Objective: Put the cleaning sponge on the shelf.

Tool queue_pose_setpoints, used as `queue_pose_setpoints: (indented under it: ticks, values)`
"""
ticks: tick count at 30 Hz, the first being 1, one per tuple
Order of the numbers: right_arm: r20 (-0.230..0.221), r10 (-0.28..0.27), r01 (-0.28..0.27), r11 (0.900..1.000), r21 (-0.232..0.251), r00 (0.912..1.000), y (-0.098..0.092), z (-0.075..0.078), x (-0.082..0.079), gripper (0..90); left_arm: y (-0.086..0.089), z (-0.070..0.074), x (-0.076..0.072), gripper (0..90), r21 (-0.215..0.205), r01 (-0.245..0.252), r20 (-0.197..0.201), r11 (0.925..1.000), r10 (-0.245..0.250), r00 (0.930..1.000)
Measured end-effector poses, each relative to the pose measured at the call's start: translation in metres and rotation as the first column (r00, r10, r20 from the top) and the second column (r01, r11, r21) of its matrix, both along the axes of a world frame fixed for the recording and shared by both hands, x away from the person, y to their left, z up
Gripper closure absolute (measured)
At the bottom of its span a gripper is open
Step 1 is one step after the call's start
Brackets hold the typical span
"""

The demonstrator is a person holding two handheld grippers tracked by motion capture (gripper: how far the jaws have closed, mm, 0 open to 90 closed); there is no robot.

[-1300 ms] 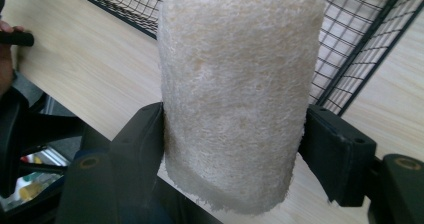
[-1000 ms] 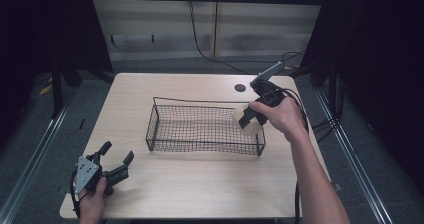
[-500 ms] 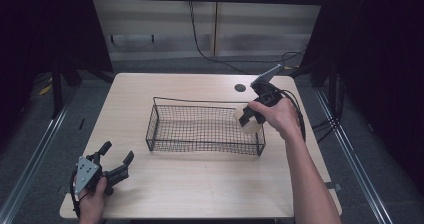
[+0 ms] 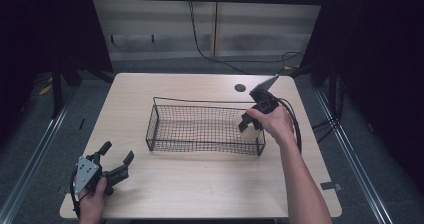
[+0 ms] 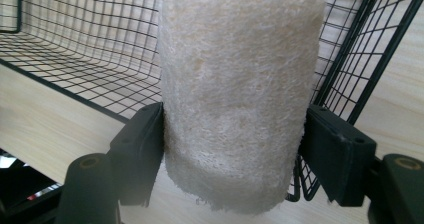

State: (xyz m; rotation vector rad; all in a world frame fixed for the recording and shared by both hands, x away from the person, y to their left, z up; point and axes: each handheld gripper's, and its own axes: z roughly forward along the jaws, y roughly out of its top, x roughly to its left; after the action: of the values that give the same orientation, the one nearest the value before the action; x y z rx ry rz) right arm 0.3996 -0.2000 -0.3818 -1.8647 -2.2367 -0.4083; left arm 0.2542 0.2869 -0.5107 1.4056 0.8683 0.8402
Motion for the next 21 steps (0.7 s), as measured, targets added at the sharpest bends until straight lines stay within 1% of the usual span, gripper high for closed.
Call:
queue_pose_setpoints:
  ticks: [1,2,3,4,6,7,8,9,10,12,13,14,15,16,18,19,21]
  values:
    - [-0.004,0.001,-0.001,1.000,-0.002,1.0000,0.000,-0.002,0.000,29.0,0.000,0.000,0.000,15.5,-0.002,0.011,-0.001,0.9999,-0.011,0.9999]
    - [-0.011,-0.008,0.008,1.000,-0.003,0.9999,0.000,-0.005,0.000,29.0,0.000,0.000,0.000,15.5,0.000,0.001,0.000,1.0000,-0.001,1.0000]
    - [-0.008,-0.014,0.014,1.000,-0.001,0.9999,0.000,-0.006,0.000,29.0,0.000,0.000,0.000,15.5,-0.004,0.013,-0.002,0.9999,-0.013,0.9999]
    - [-0.002,-0.015,0.015,1.000,-0.004,0.9999,0.000,-0.008,-0.001,29.0,0.000,0.000,0.000,15.5,-0.004,0.013,-0.002,0.9999,-0.013,0.9999]
    - [-0.003,-0.022,0.022,1.000,-0.014,0.9997,0.001,-0.010,-0.001,29.0,0.000,0.000,0.000,15.5,-0.004,0.014,-0.002,0.9999,-0.014,0.9999]
    - [-0.005,-0.025,0.025,1.000,-0.018,0.9997,0.001,-0.012,-0.001,29.0,0.000,0.000,0.000,15.5,0.000,0.000,0.000,1.0000,0.000,1.0000]
    - [-0.002,-0.033,0.033,0.999,-0.013,0.9995,0.001,-0.013,-0.001,29.0,0.000,0.000,0.000,15.5,-0.002,0.009,-0.001,1.0000,-0.009,1.0000]
    - [-0.004,-0.043,0.043,0.999,-0.025,0.9990,0.002,-0.013,-0.001,29.0,0.000,0.000,0.000,15.5,-0.004,0.013,-0.002,0.9999,-0.013,0.9999]
    - [-0.005,-0.048,0.048,0.998,-0.027,0.9988,0.003,-0.016,-0.001,28.9,0.000,0.000,0.000,15.5,-0.001,0.000,0.000,1.0000,0.000,1.0000]
    - [-0.003,-0.049,0.049,0.998,-0.028,0.9988,0.003,-0.017,-0.001,28.9,0.000,0.000,0.000,15.5,0.000,0.000,0.000,1.0000,0.000,1.0000]
    - [0.000,-0.061,0.061,0.998,-0.032,0.9981,0.004,-0.020,-0.001,29.0,0.000,0.000,0.000,15.5,-0.003,0.011,-0.001,0.9999,-0.011,0.9999]
    - [-0.009,-0.063,0.063,0.997,-0.039,0.9979,0.004,-0.021,-0.002,28.9,0.000,0.000,0.000,15.5,-0.001,0.001,0.000,1.0000,-0.001,1.0000]
    - [0.007,-0.065,0.065,0.997,-0.042,0.9979,0.004,-0.024,-0.003,28.9,0.000,0.000,0.000,15.5,-0.005,0.014,-0.002,0.9999,-0.014,0.9999]
    - [0.007,-0.065,0.065,0.997,-0.042,0.9979,0.004,-0.024,-0.003,28.9,0.000,0.000,0.000,15.5,-0.005,0.014,-0.002,0.9999,-0.014,0.9999]
    - [-0.003,-0.084,0.084,0.996,-0.044,0.9964,0.005,-0.026,-0.004,28.9,0.000,0.000,0.000,15.5,-0.004,0.013,-0.002,0.9999,-0.013,0.9999]
    - [0.001,-0.079,0.079,0.996,-0.046,0.9969,0.005,-0.028,-0.004,28.9,0.000,0.000,0.000,15.5,-0.005,0.013,-0.002,0.9999,-0.014,0.9999]
    - [-0.001,-0.098,0.098,0.993,-0.063,0.9952,0.006,-0.030,-0.005,28.8,0.000,0.000,0.000,15.5,-0.005,0.014,-0.002,0.9999,-0.014,0.9999]
